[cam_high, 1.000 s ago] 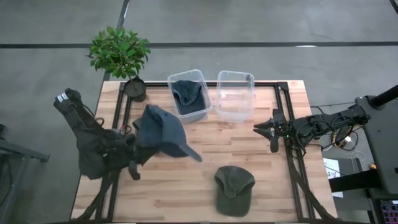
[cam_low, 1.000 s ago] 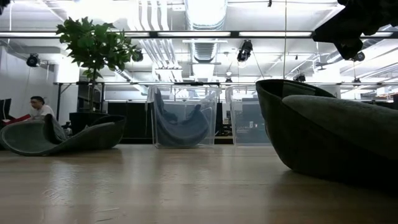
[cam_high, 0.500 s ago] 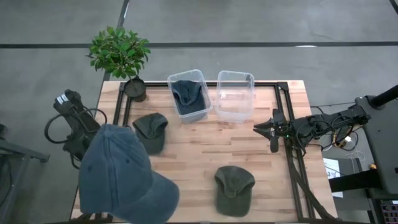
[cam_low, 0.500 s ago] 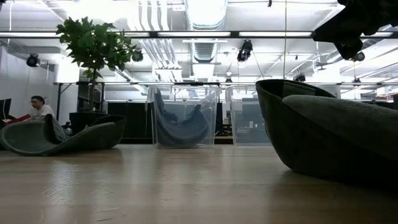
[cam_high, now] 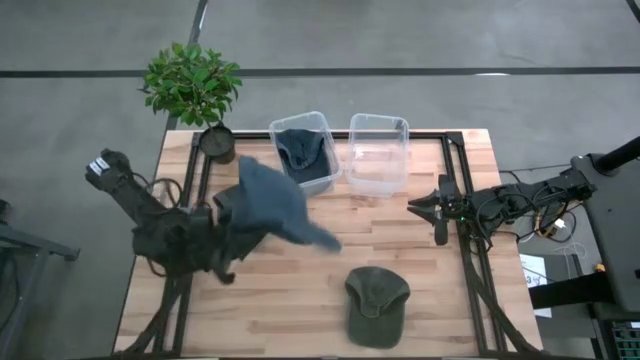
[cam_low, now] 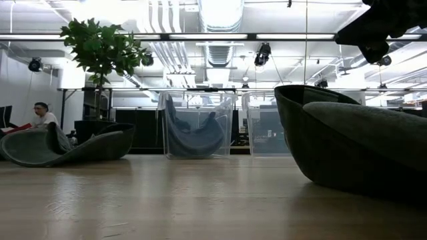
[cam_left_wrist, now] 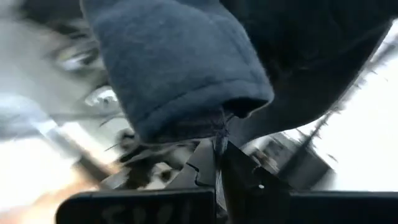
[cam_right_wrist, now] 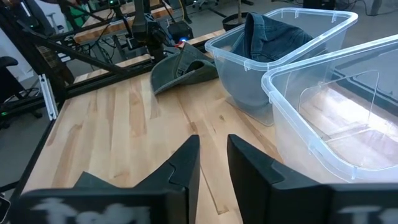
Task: Pick & Place hat
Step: Put the blue cap into the left transparent bin
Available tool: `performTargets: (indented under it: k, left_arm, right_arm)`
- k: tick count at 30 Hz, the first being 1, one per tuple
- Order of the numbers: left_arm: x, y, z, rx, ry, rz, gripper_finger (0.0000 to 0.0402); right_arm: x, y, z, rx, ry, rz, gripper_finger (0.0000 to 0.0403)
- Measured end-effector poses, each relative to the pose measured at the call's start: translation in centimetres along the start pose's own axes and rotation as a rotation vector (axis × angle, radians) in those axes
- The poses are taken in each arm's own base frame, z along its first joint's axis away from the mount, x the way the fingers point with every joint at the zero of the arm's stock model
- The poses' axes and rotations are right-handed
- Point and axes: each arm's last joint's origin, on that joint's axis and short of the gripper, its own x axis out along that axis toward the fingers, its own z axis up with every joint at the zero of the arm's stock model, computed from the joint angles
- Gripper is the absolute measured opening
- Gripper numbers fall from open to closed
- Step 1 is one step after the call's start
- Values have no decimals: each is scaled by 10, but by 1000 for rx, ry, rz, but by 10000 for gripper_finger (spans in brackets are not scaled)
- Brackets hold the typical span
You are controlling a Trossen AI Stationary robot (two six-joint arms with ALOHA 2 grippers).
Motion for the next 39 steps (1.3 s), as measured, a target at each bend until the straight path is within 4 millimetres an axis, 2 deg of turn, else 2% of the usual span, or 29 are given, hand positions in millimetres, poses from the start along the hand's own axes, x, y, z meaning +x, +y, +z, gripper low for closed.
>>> performTargets:
  k: [3,8,13,16,19,23,27,30,34,39]
  left_arm:
    - [7,10,-5,-94,-25,133,3]
    - [22,23,-14,-168,-57,218,3]
    - [46,35,-22,-123,-53,306,3]
    - [65,42,-19,-88,9,366,3]
    - [85,51,-10,-72,136,449,3]
    - [108,68,2,-16,323,648,3]
    - [128,85,26,34,406,807,3]
    - [141,102,45,53,453,857,3]
    - [150,130,68,43,504,890,3]
    - [147,160,90,24,518,1016,3]
  right_arm:
    - [0,0,0,0,0,0,69]
    - [0,0,0,8,0,0,70]
    - [0,0,0,15,-1,0,78]
    - [0,0,0,17,-1,0,81]
    - [0,0,0,18,-1,0,82]
    - [0,0,0,18,-1,0,75]
    - [0,0,0,18,-1,0,69]
    - [0,0,0,18,0,0,68]
    - [0,0,0,16,0,-1,74]
    - [0,0,0,16,1,0,81]
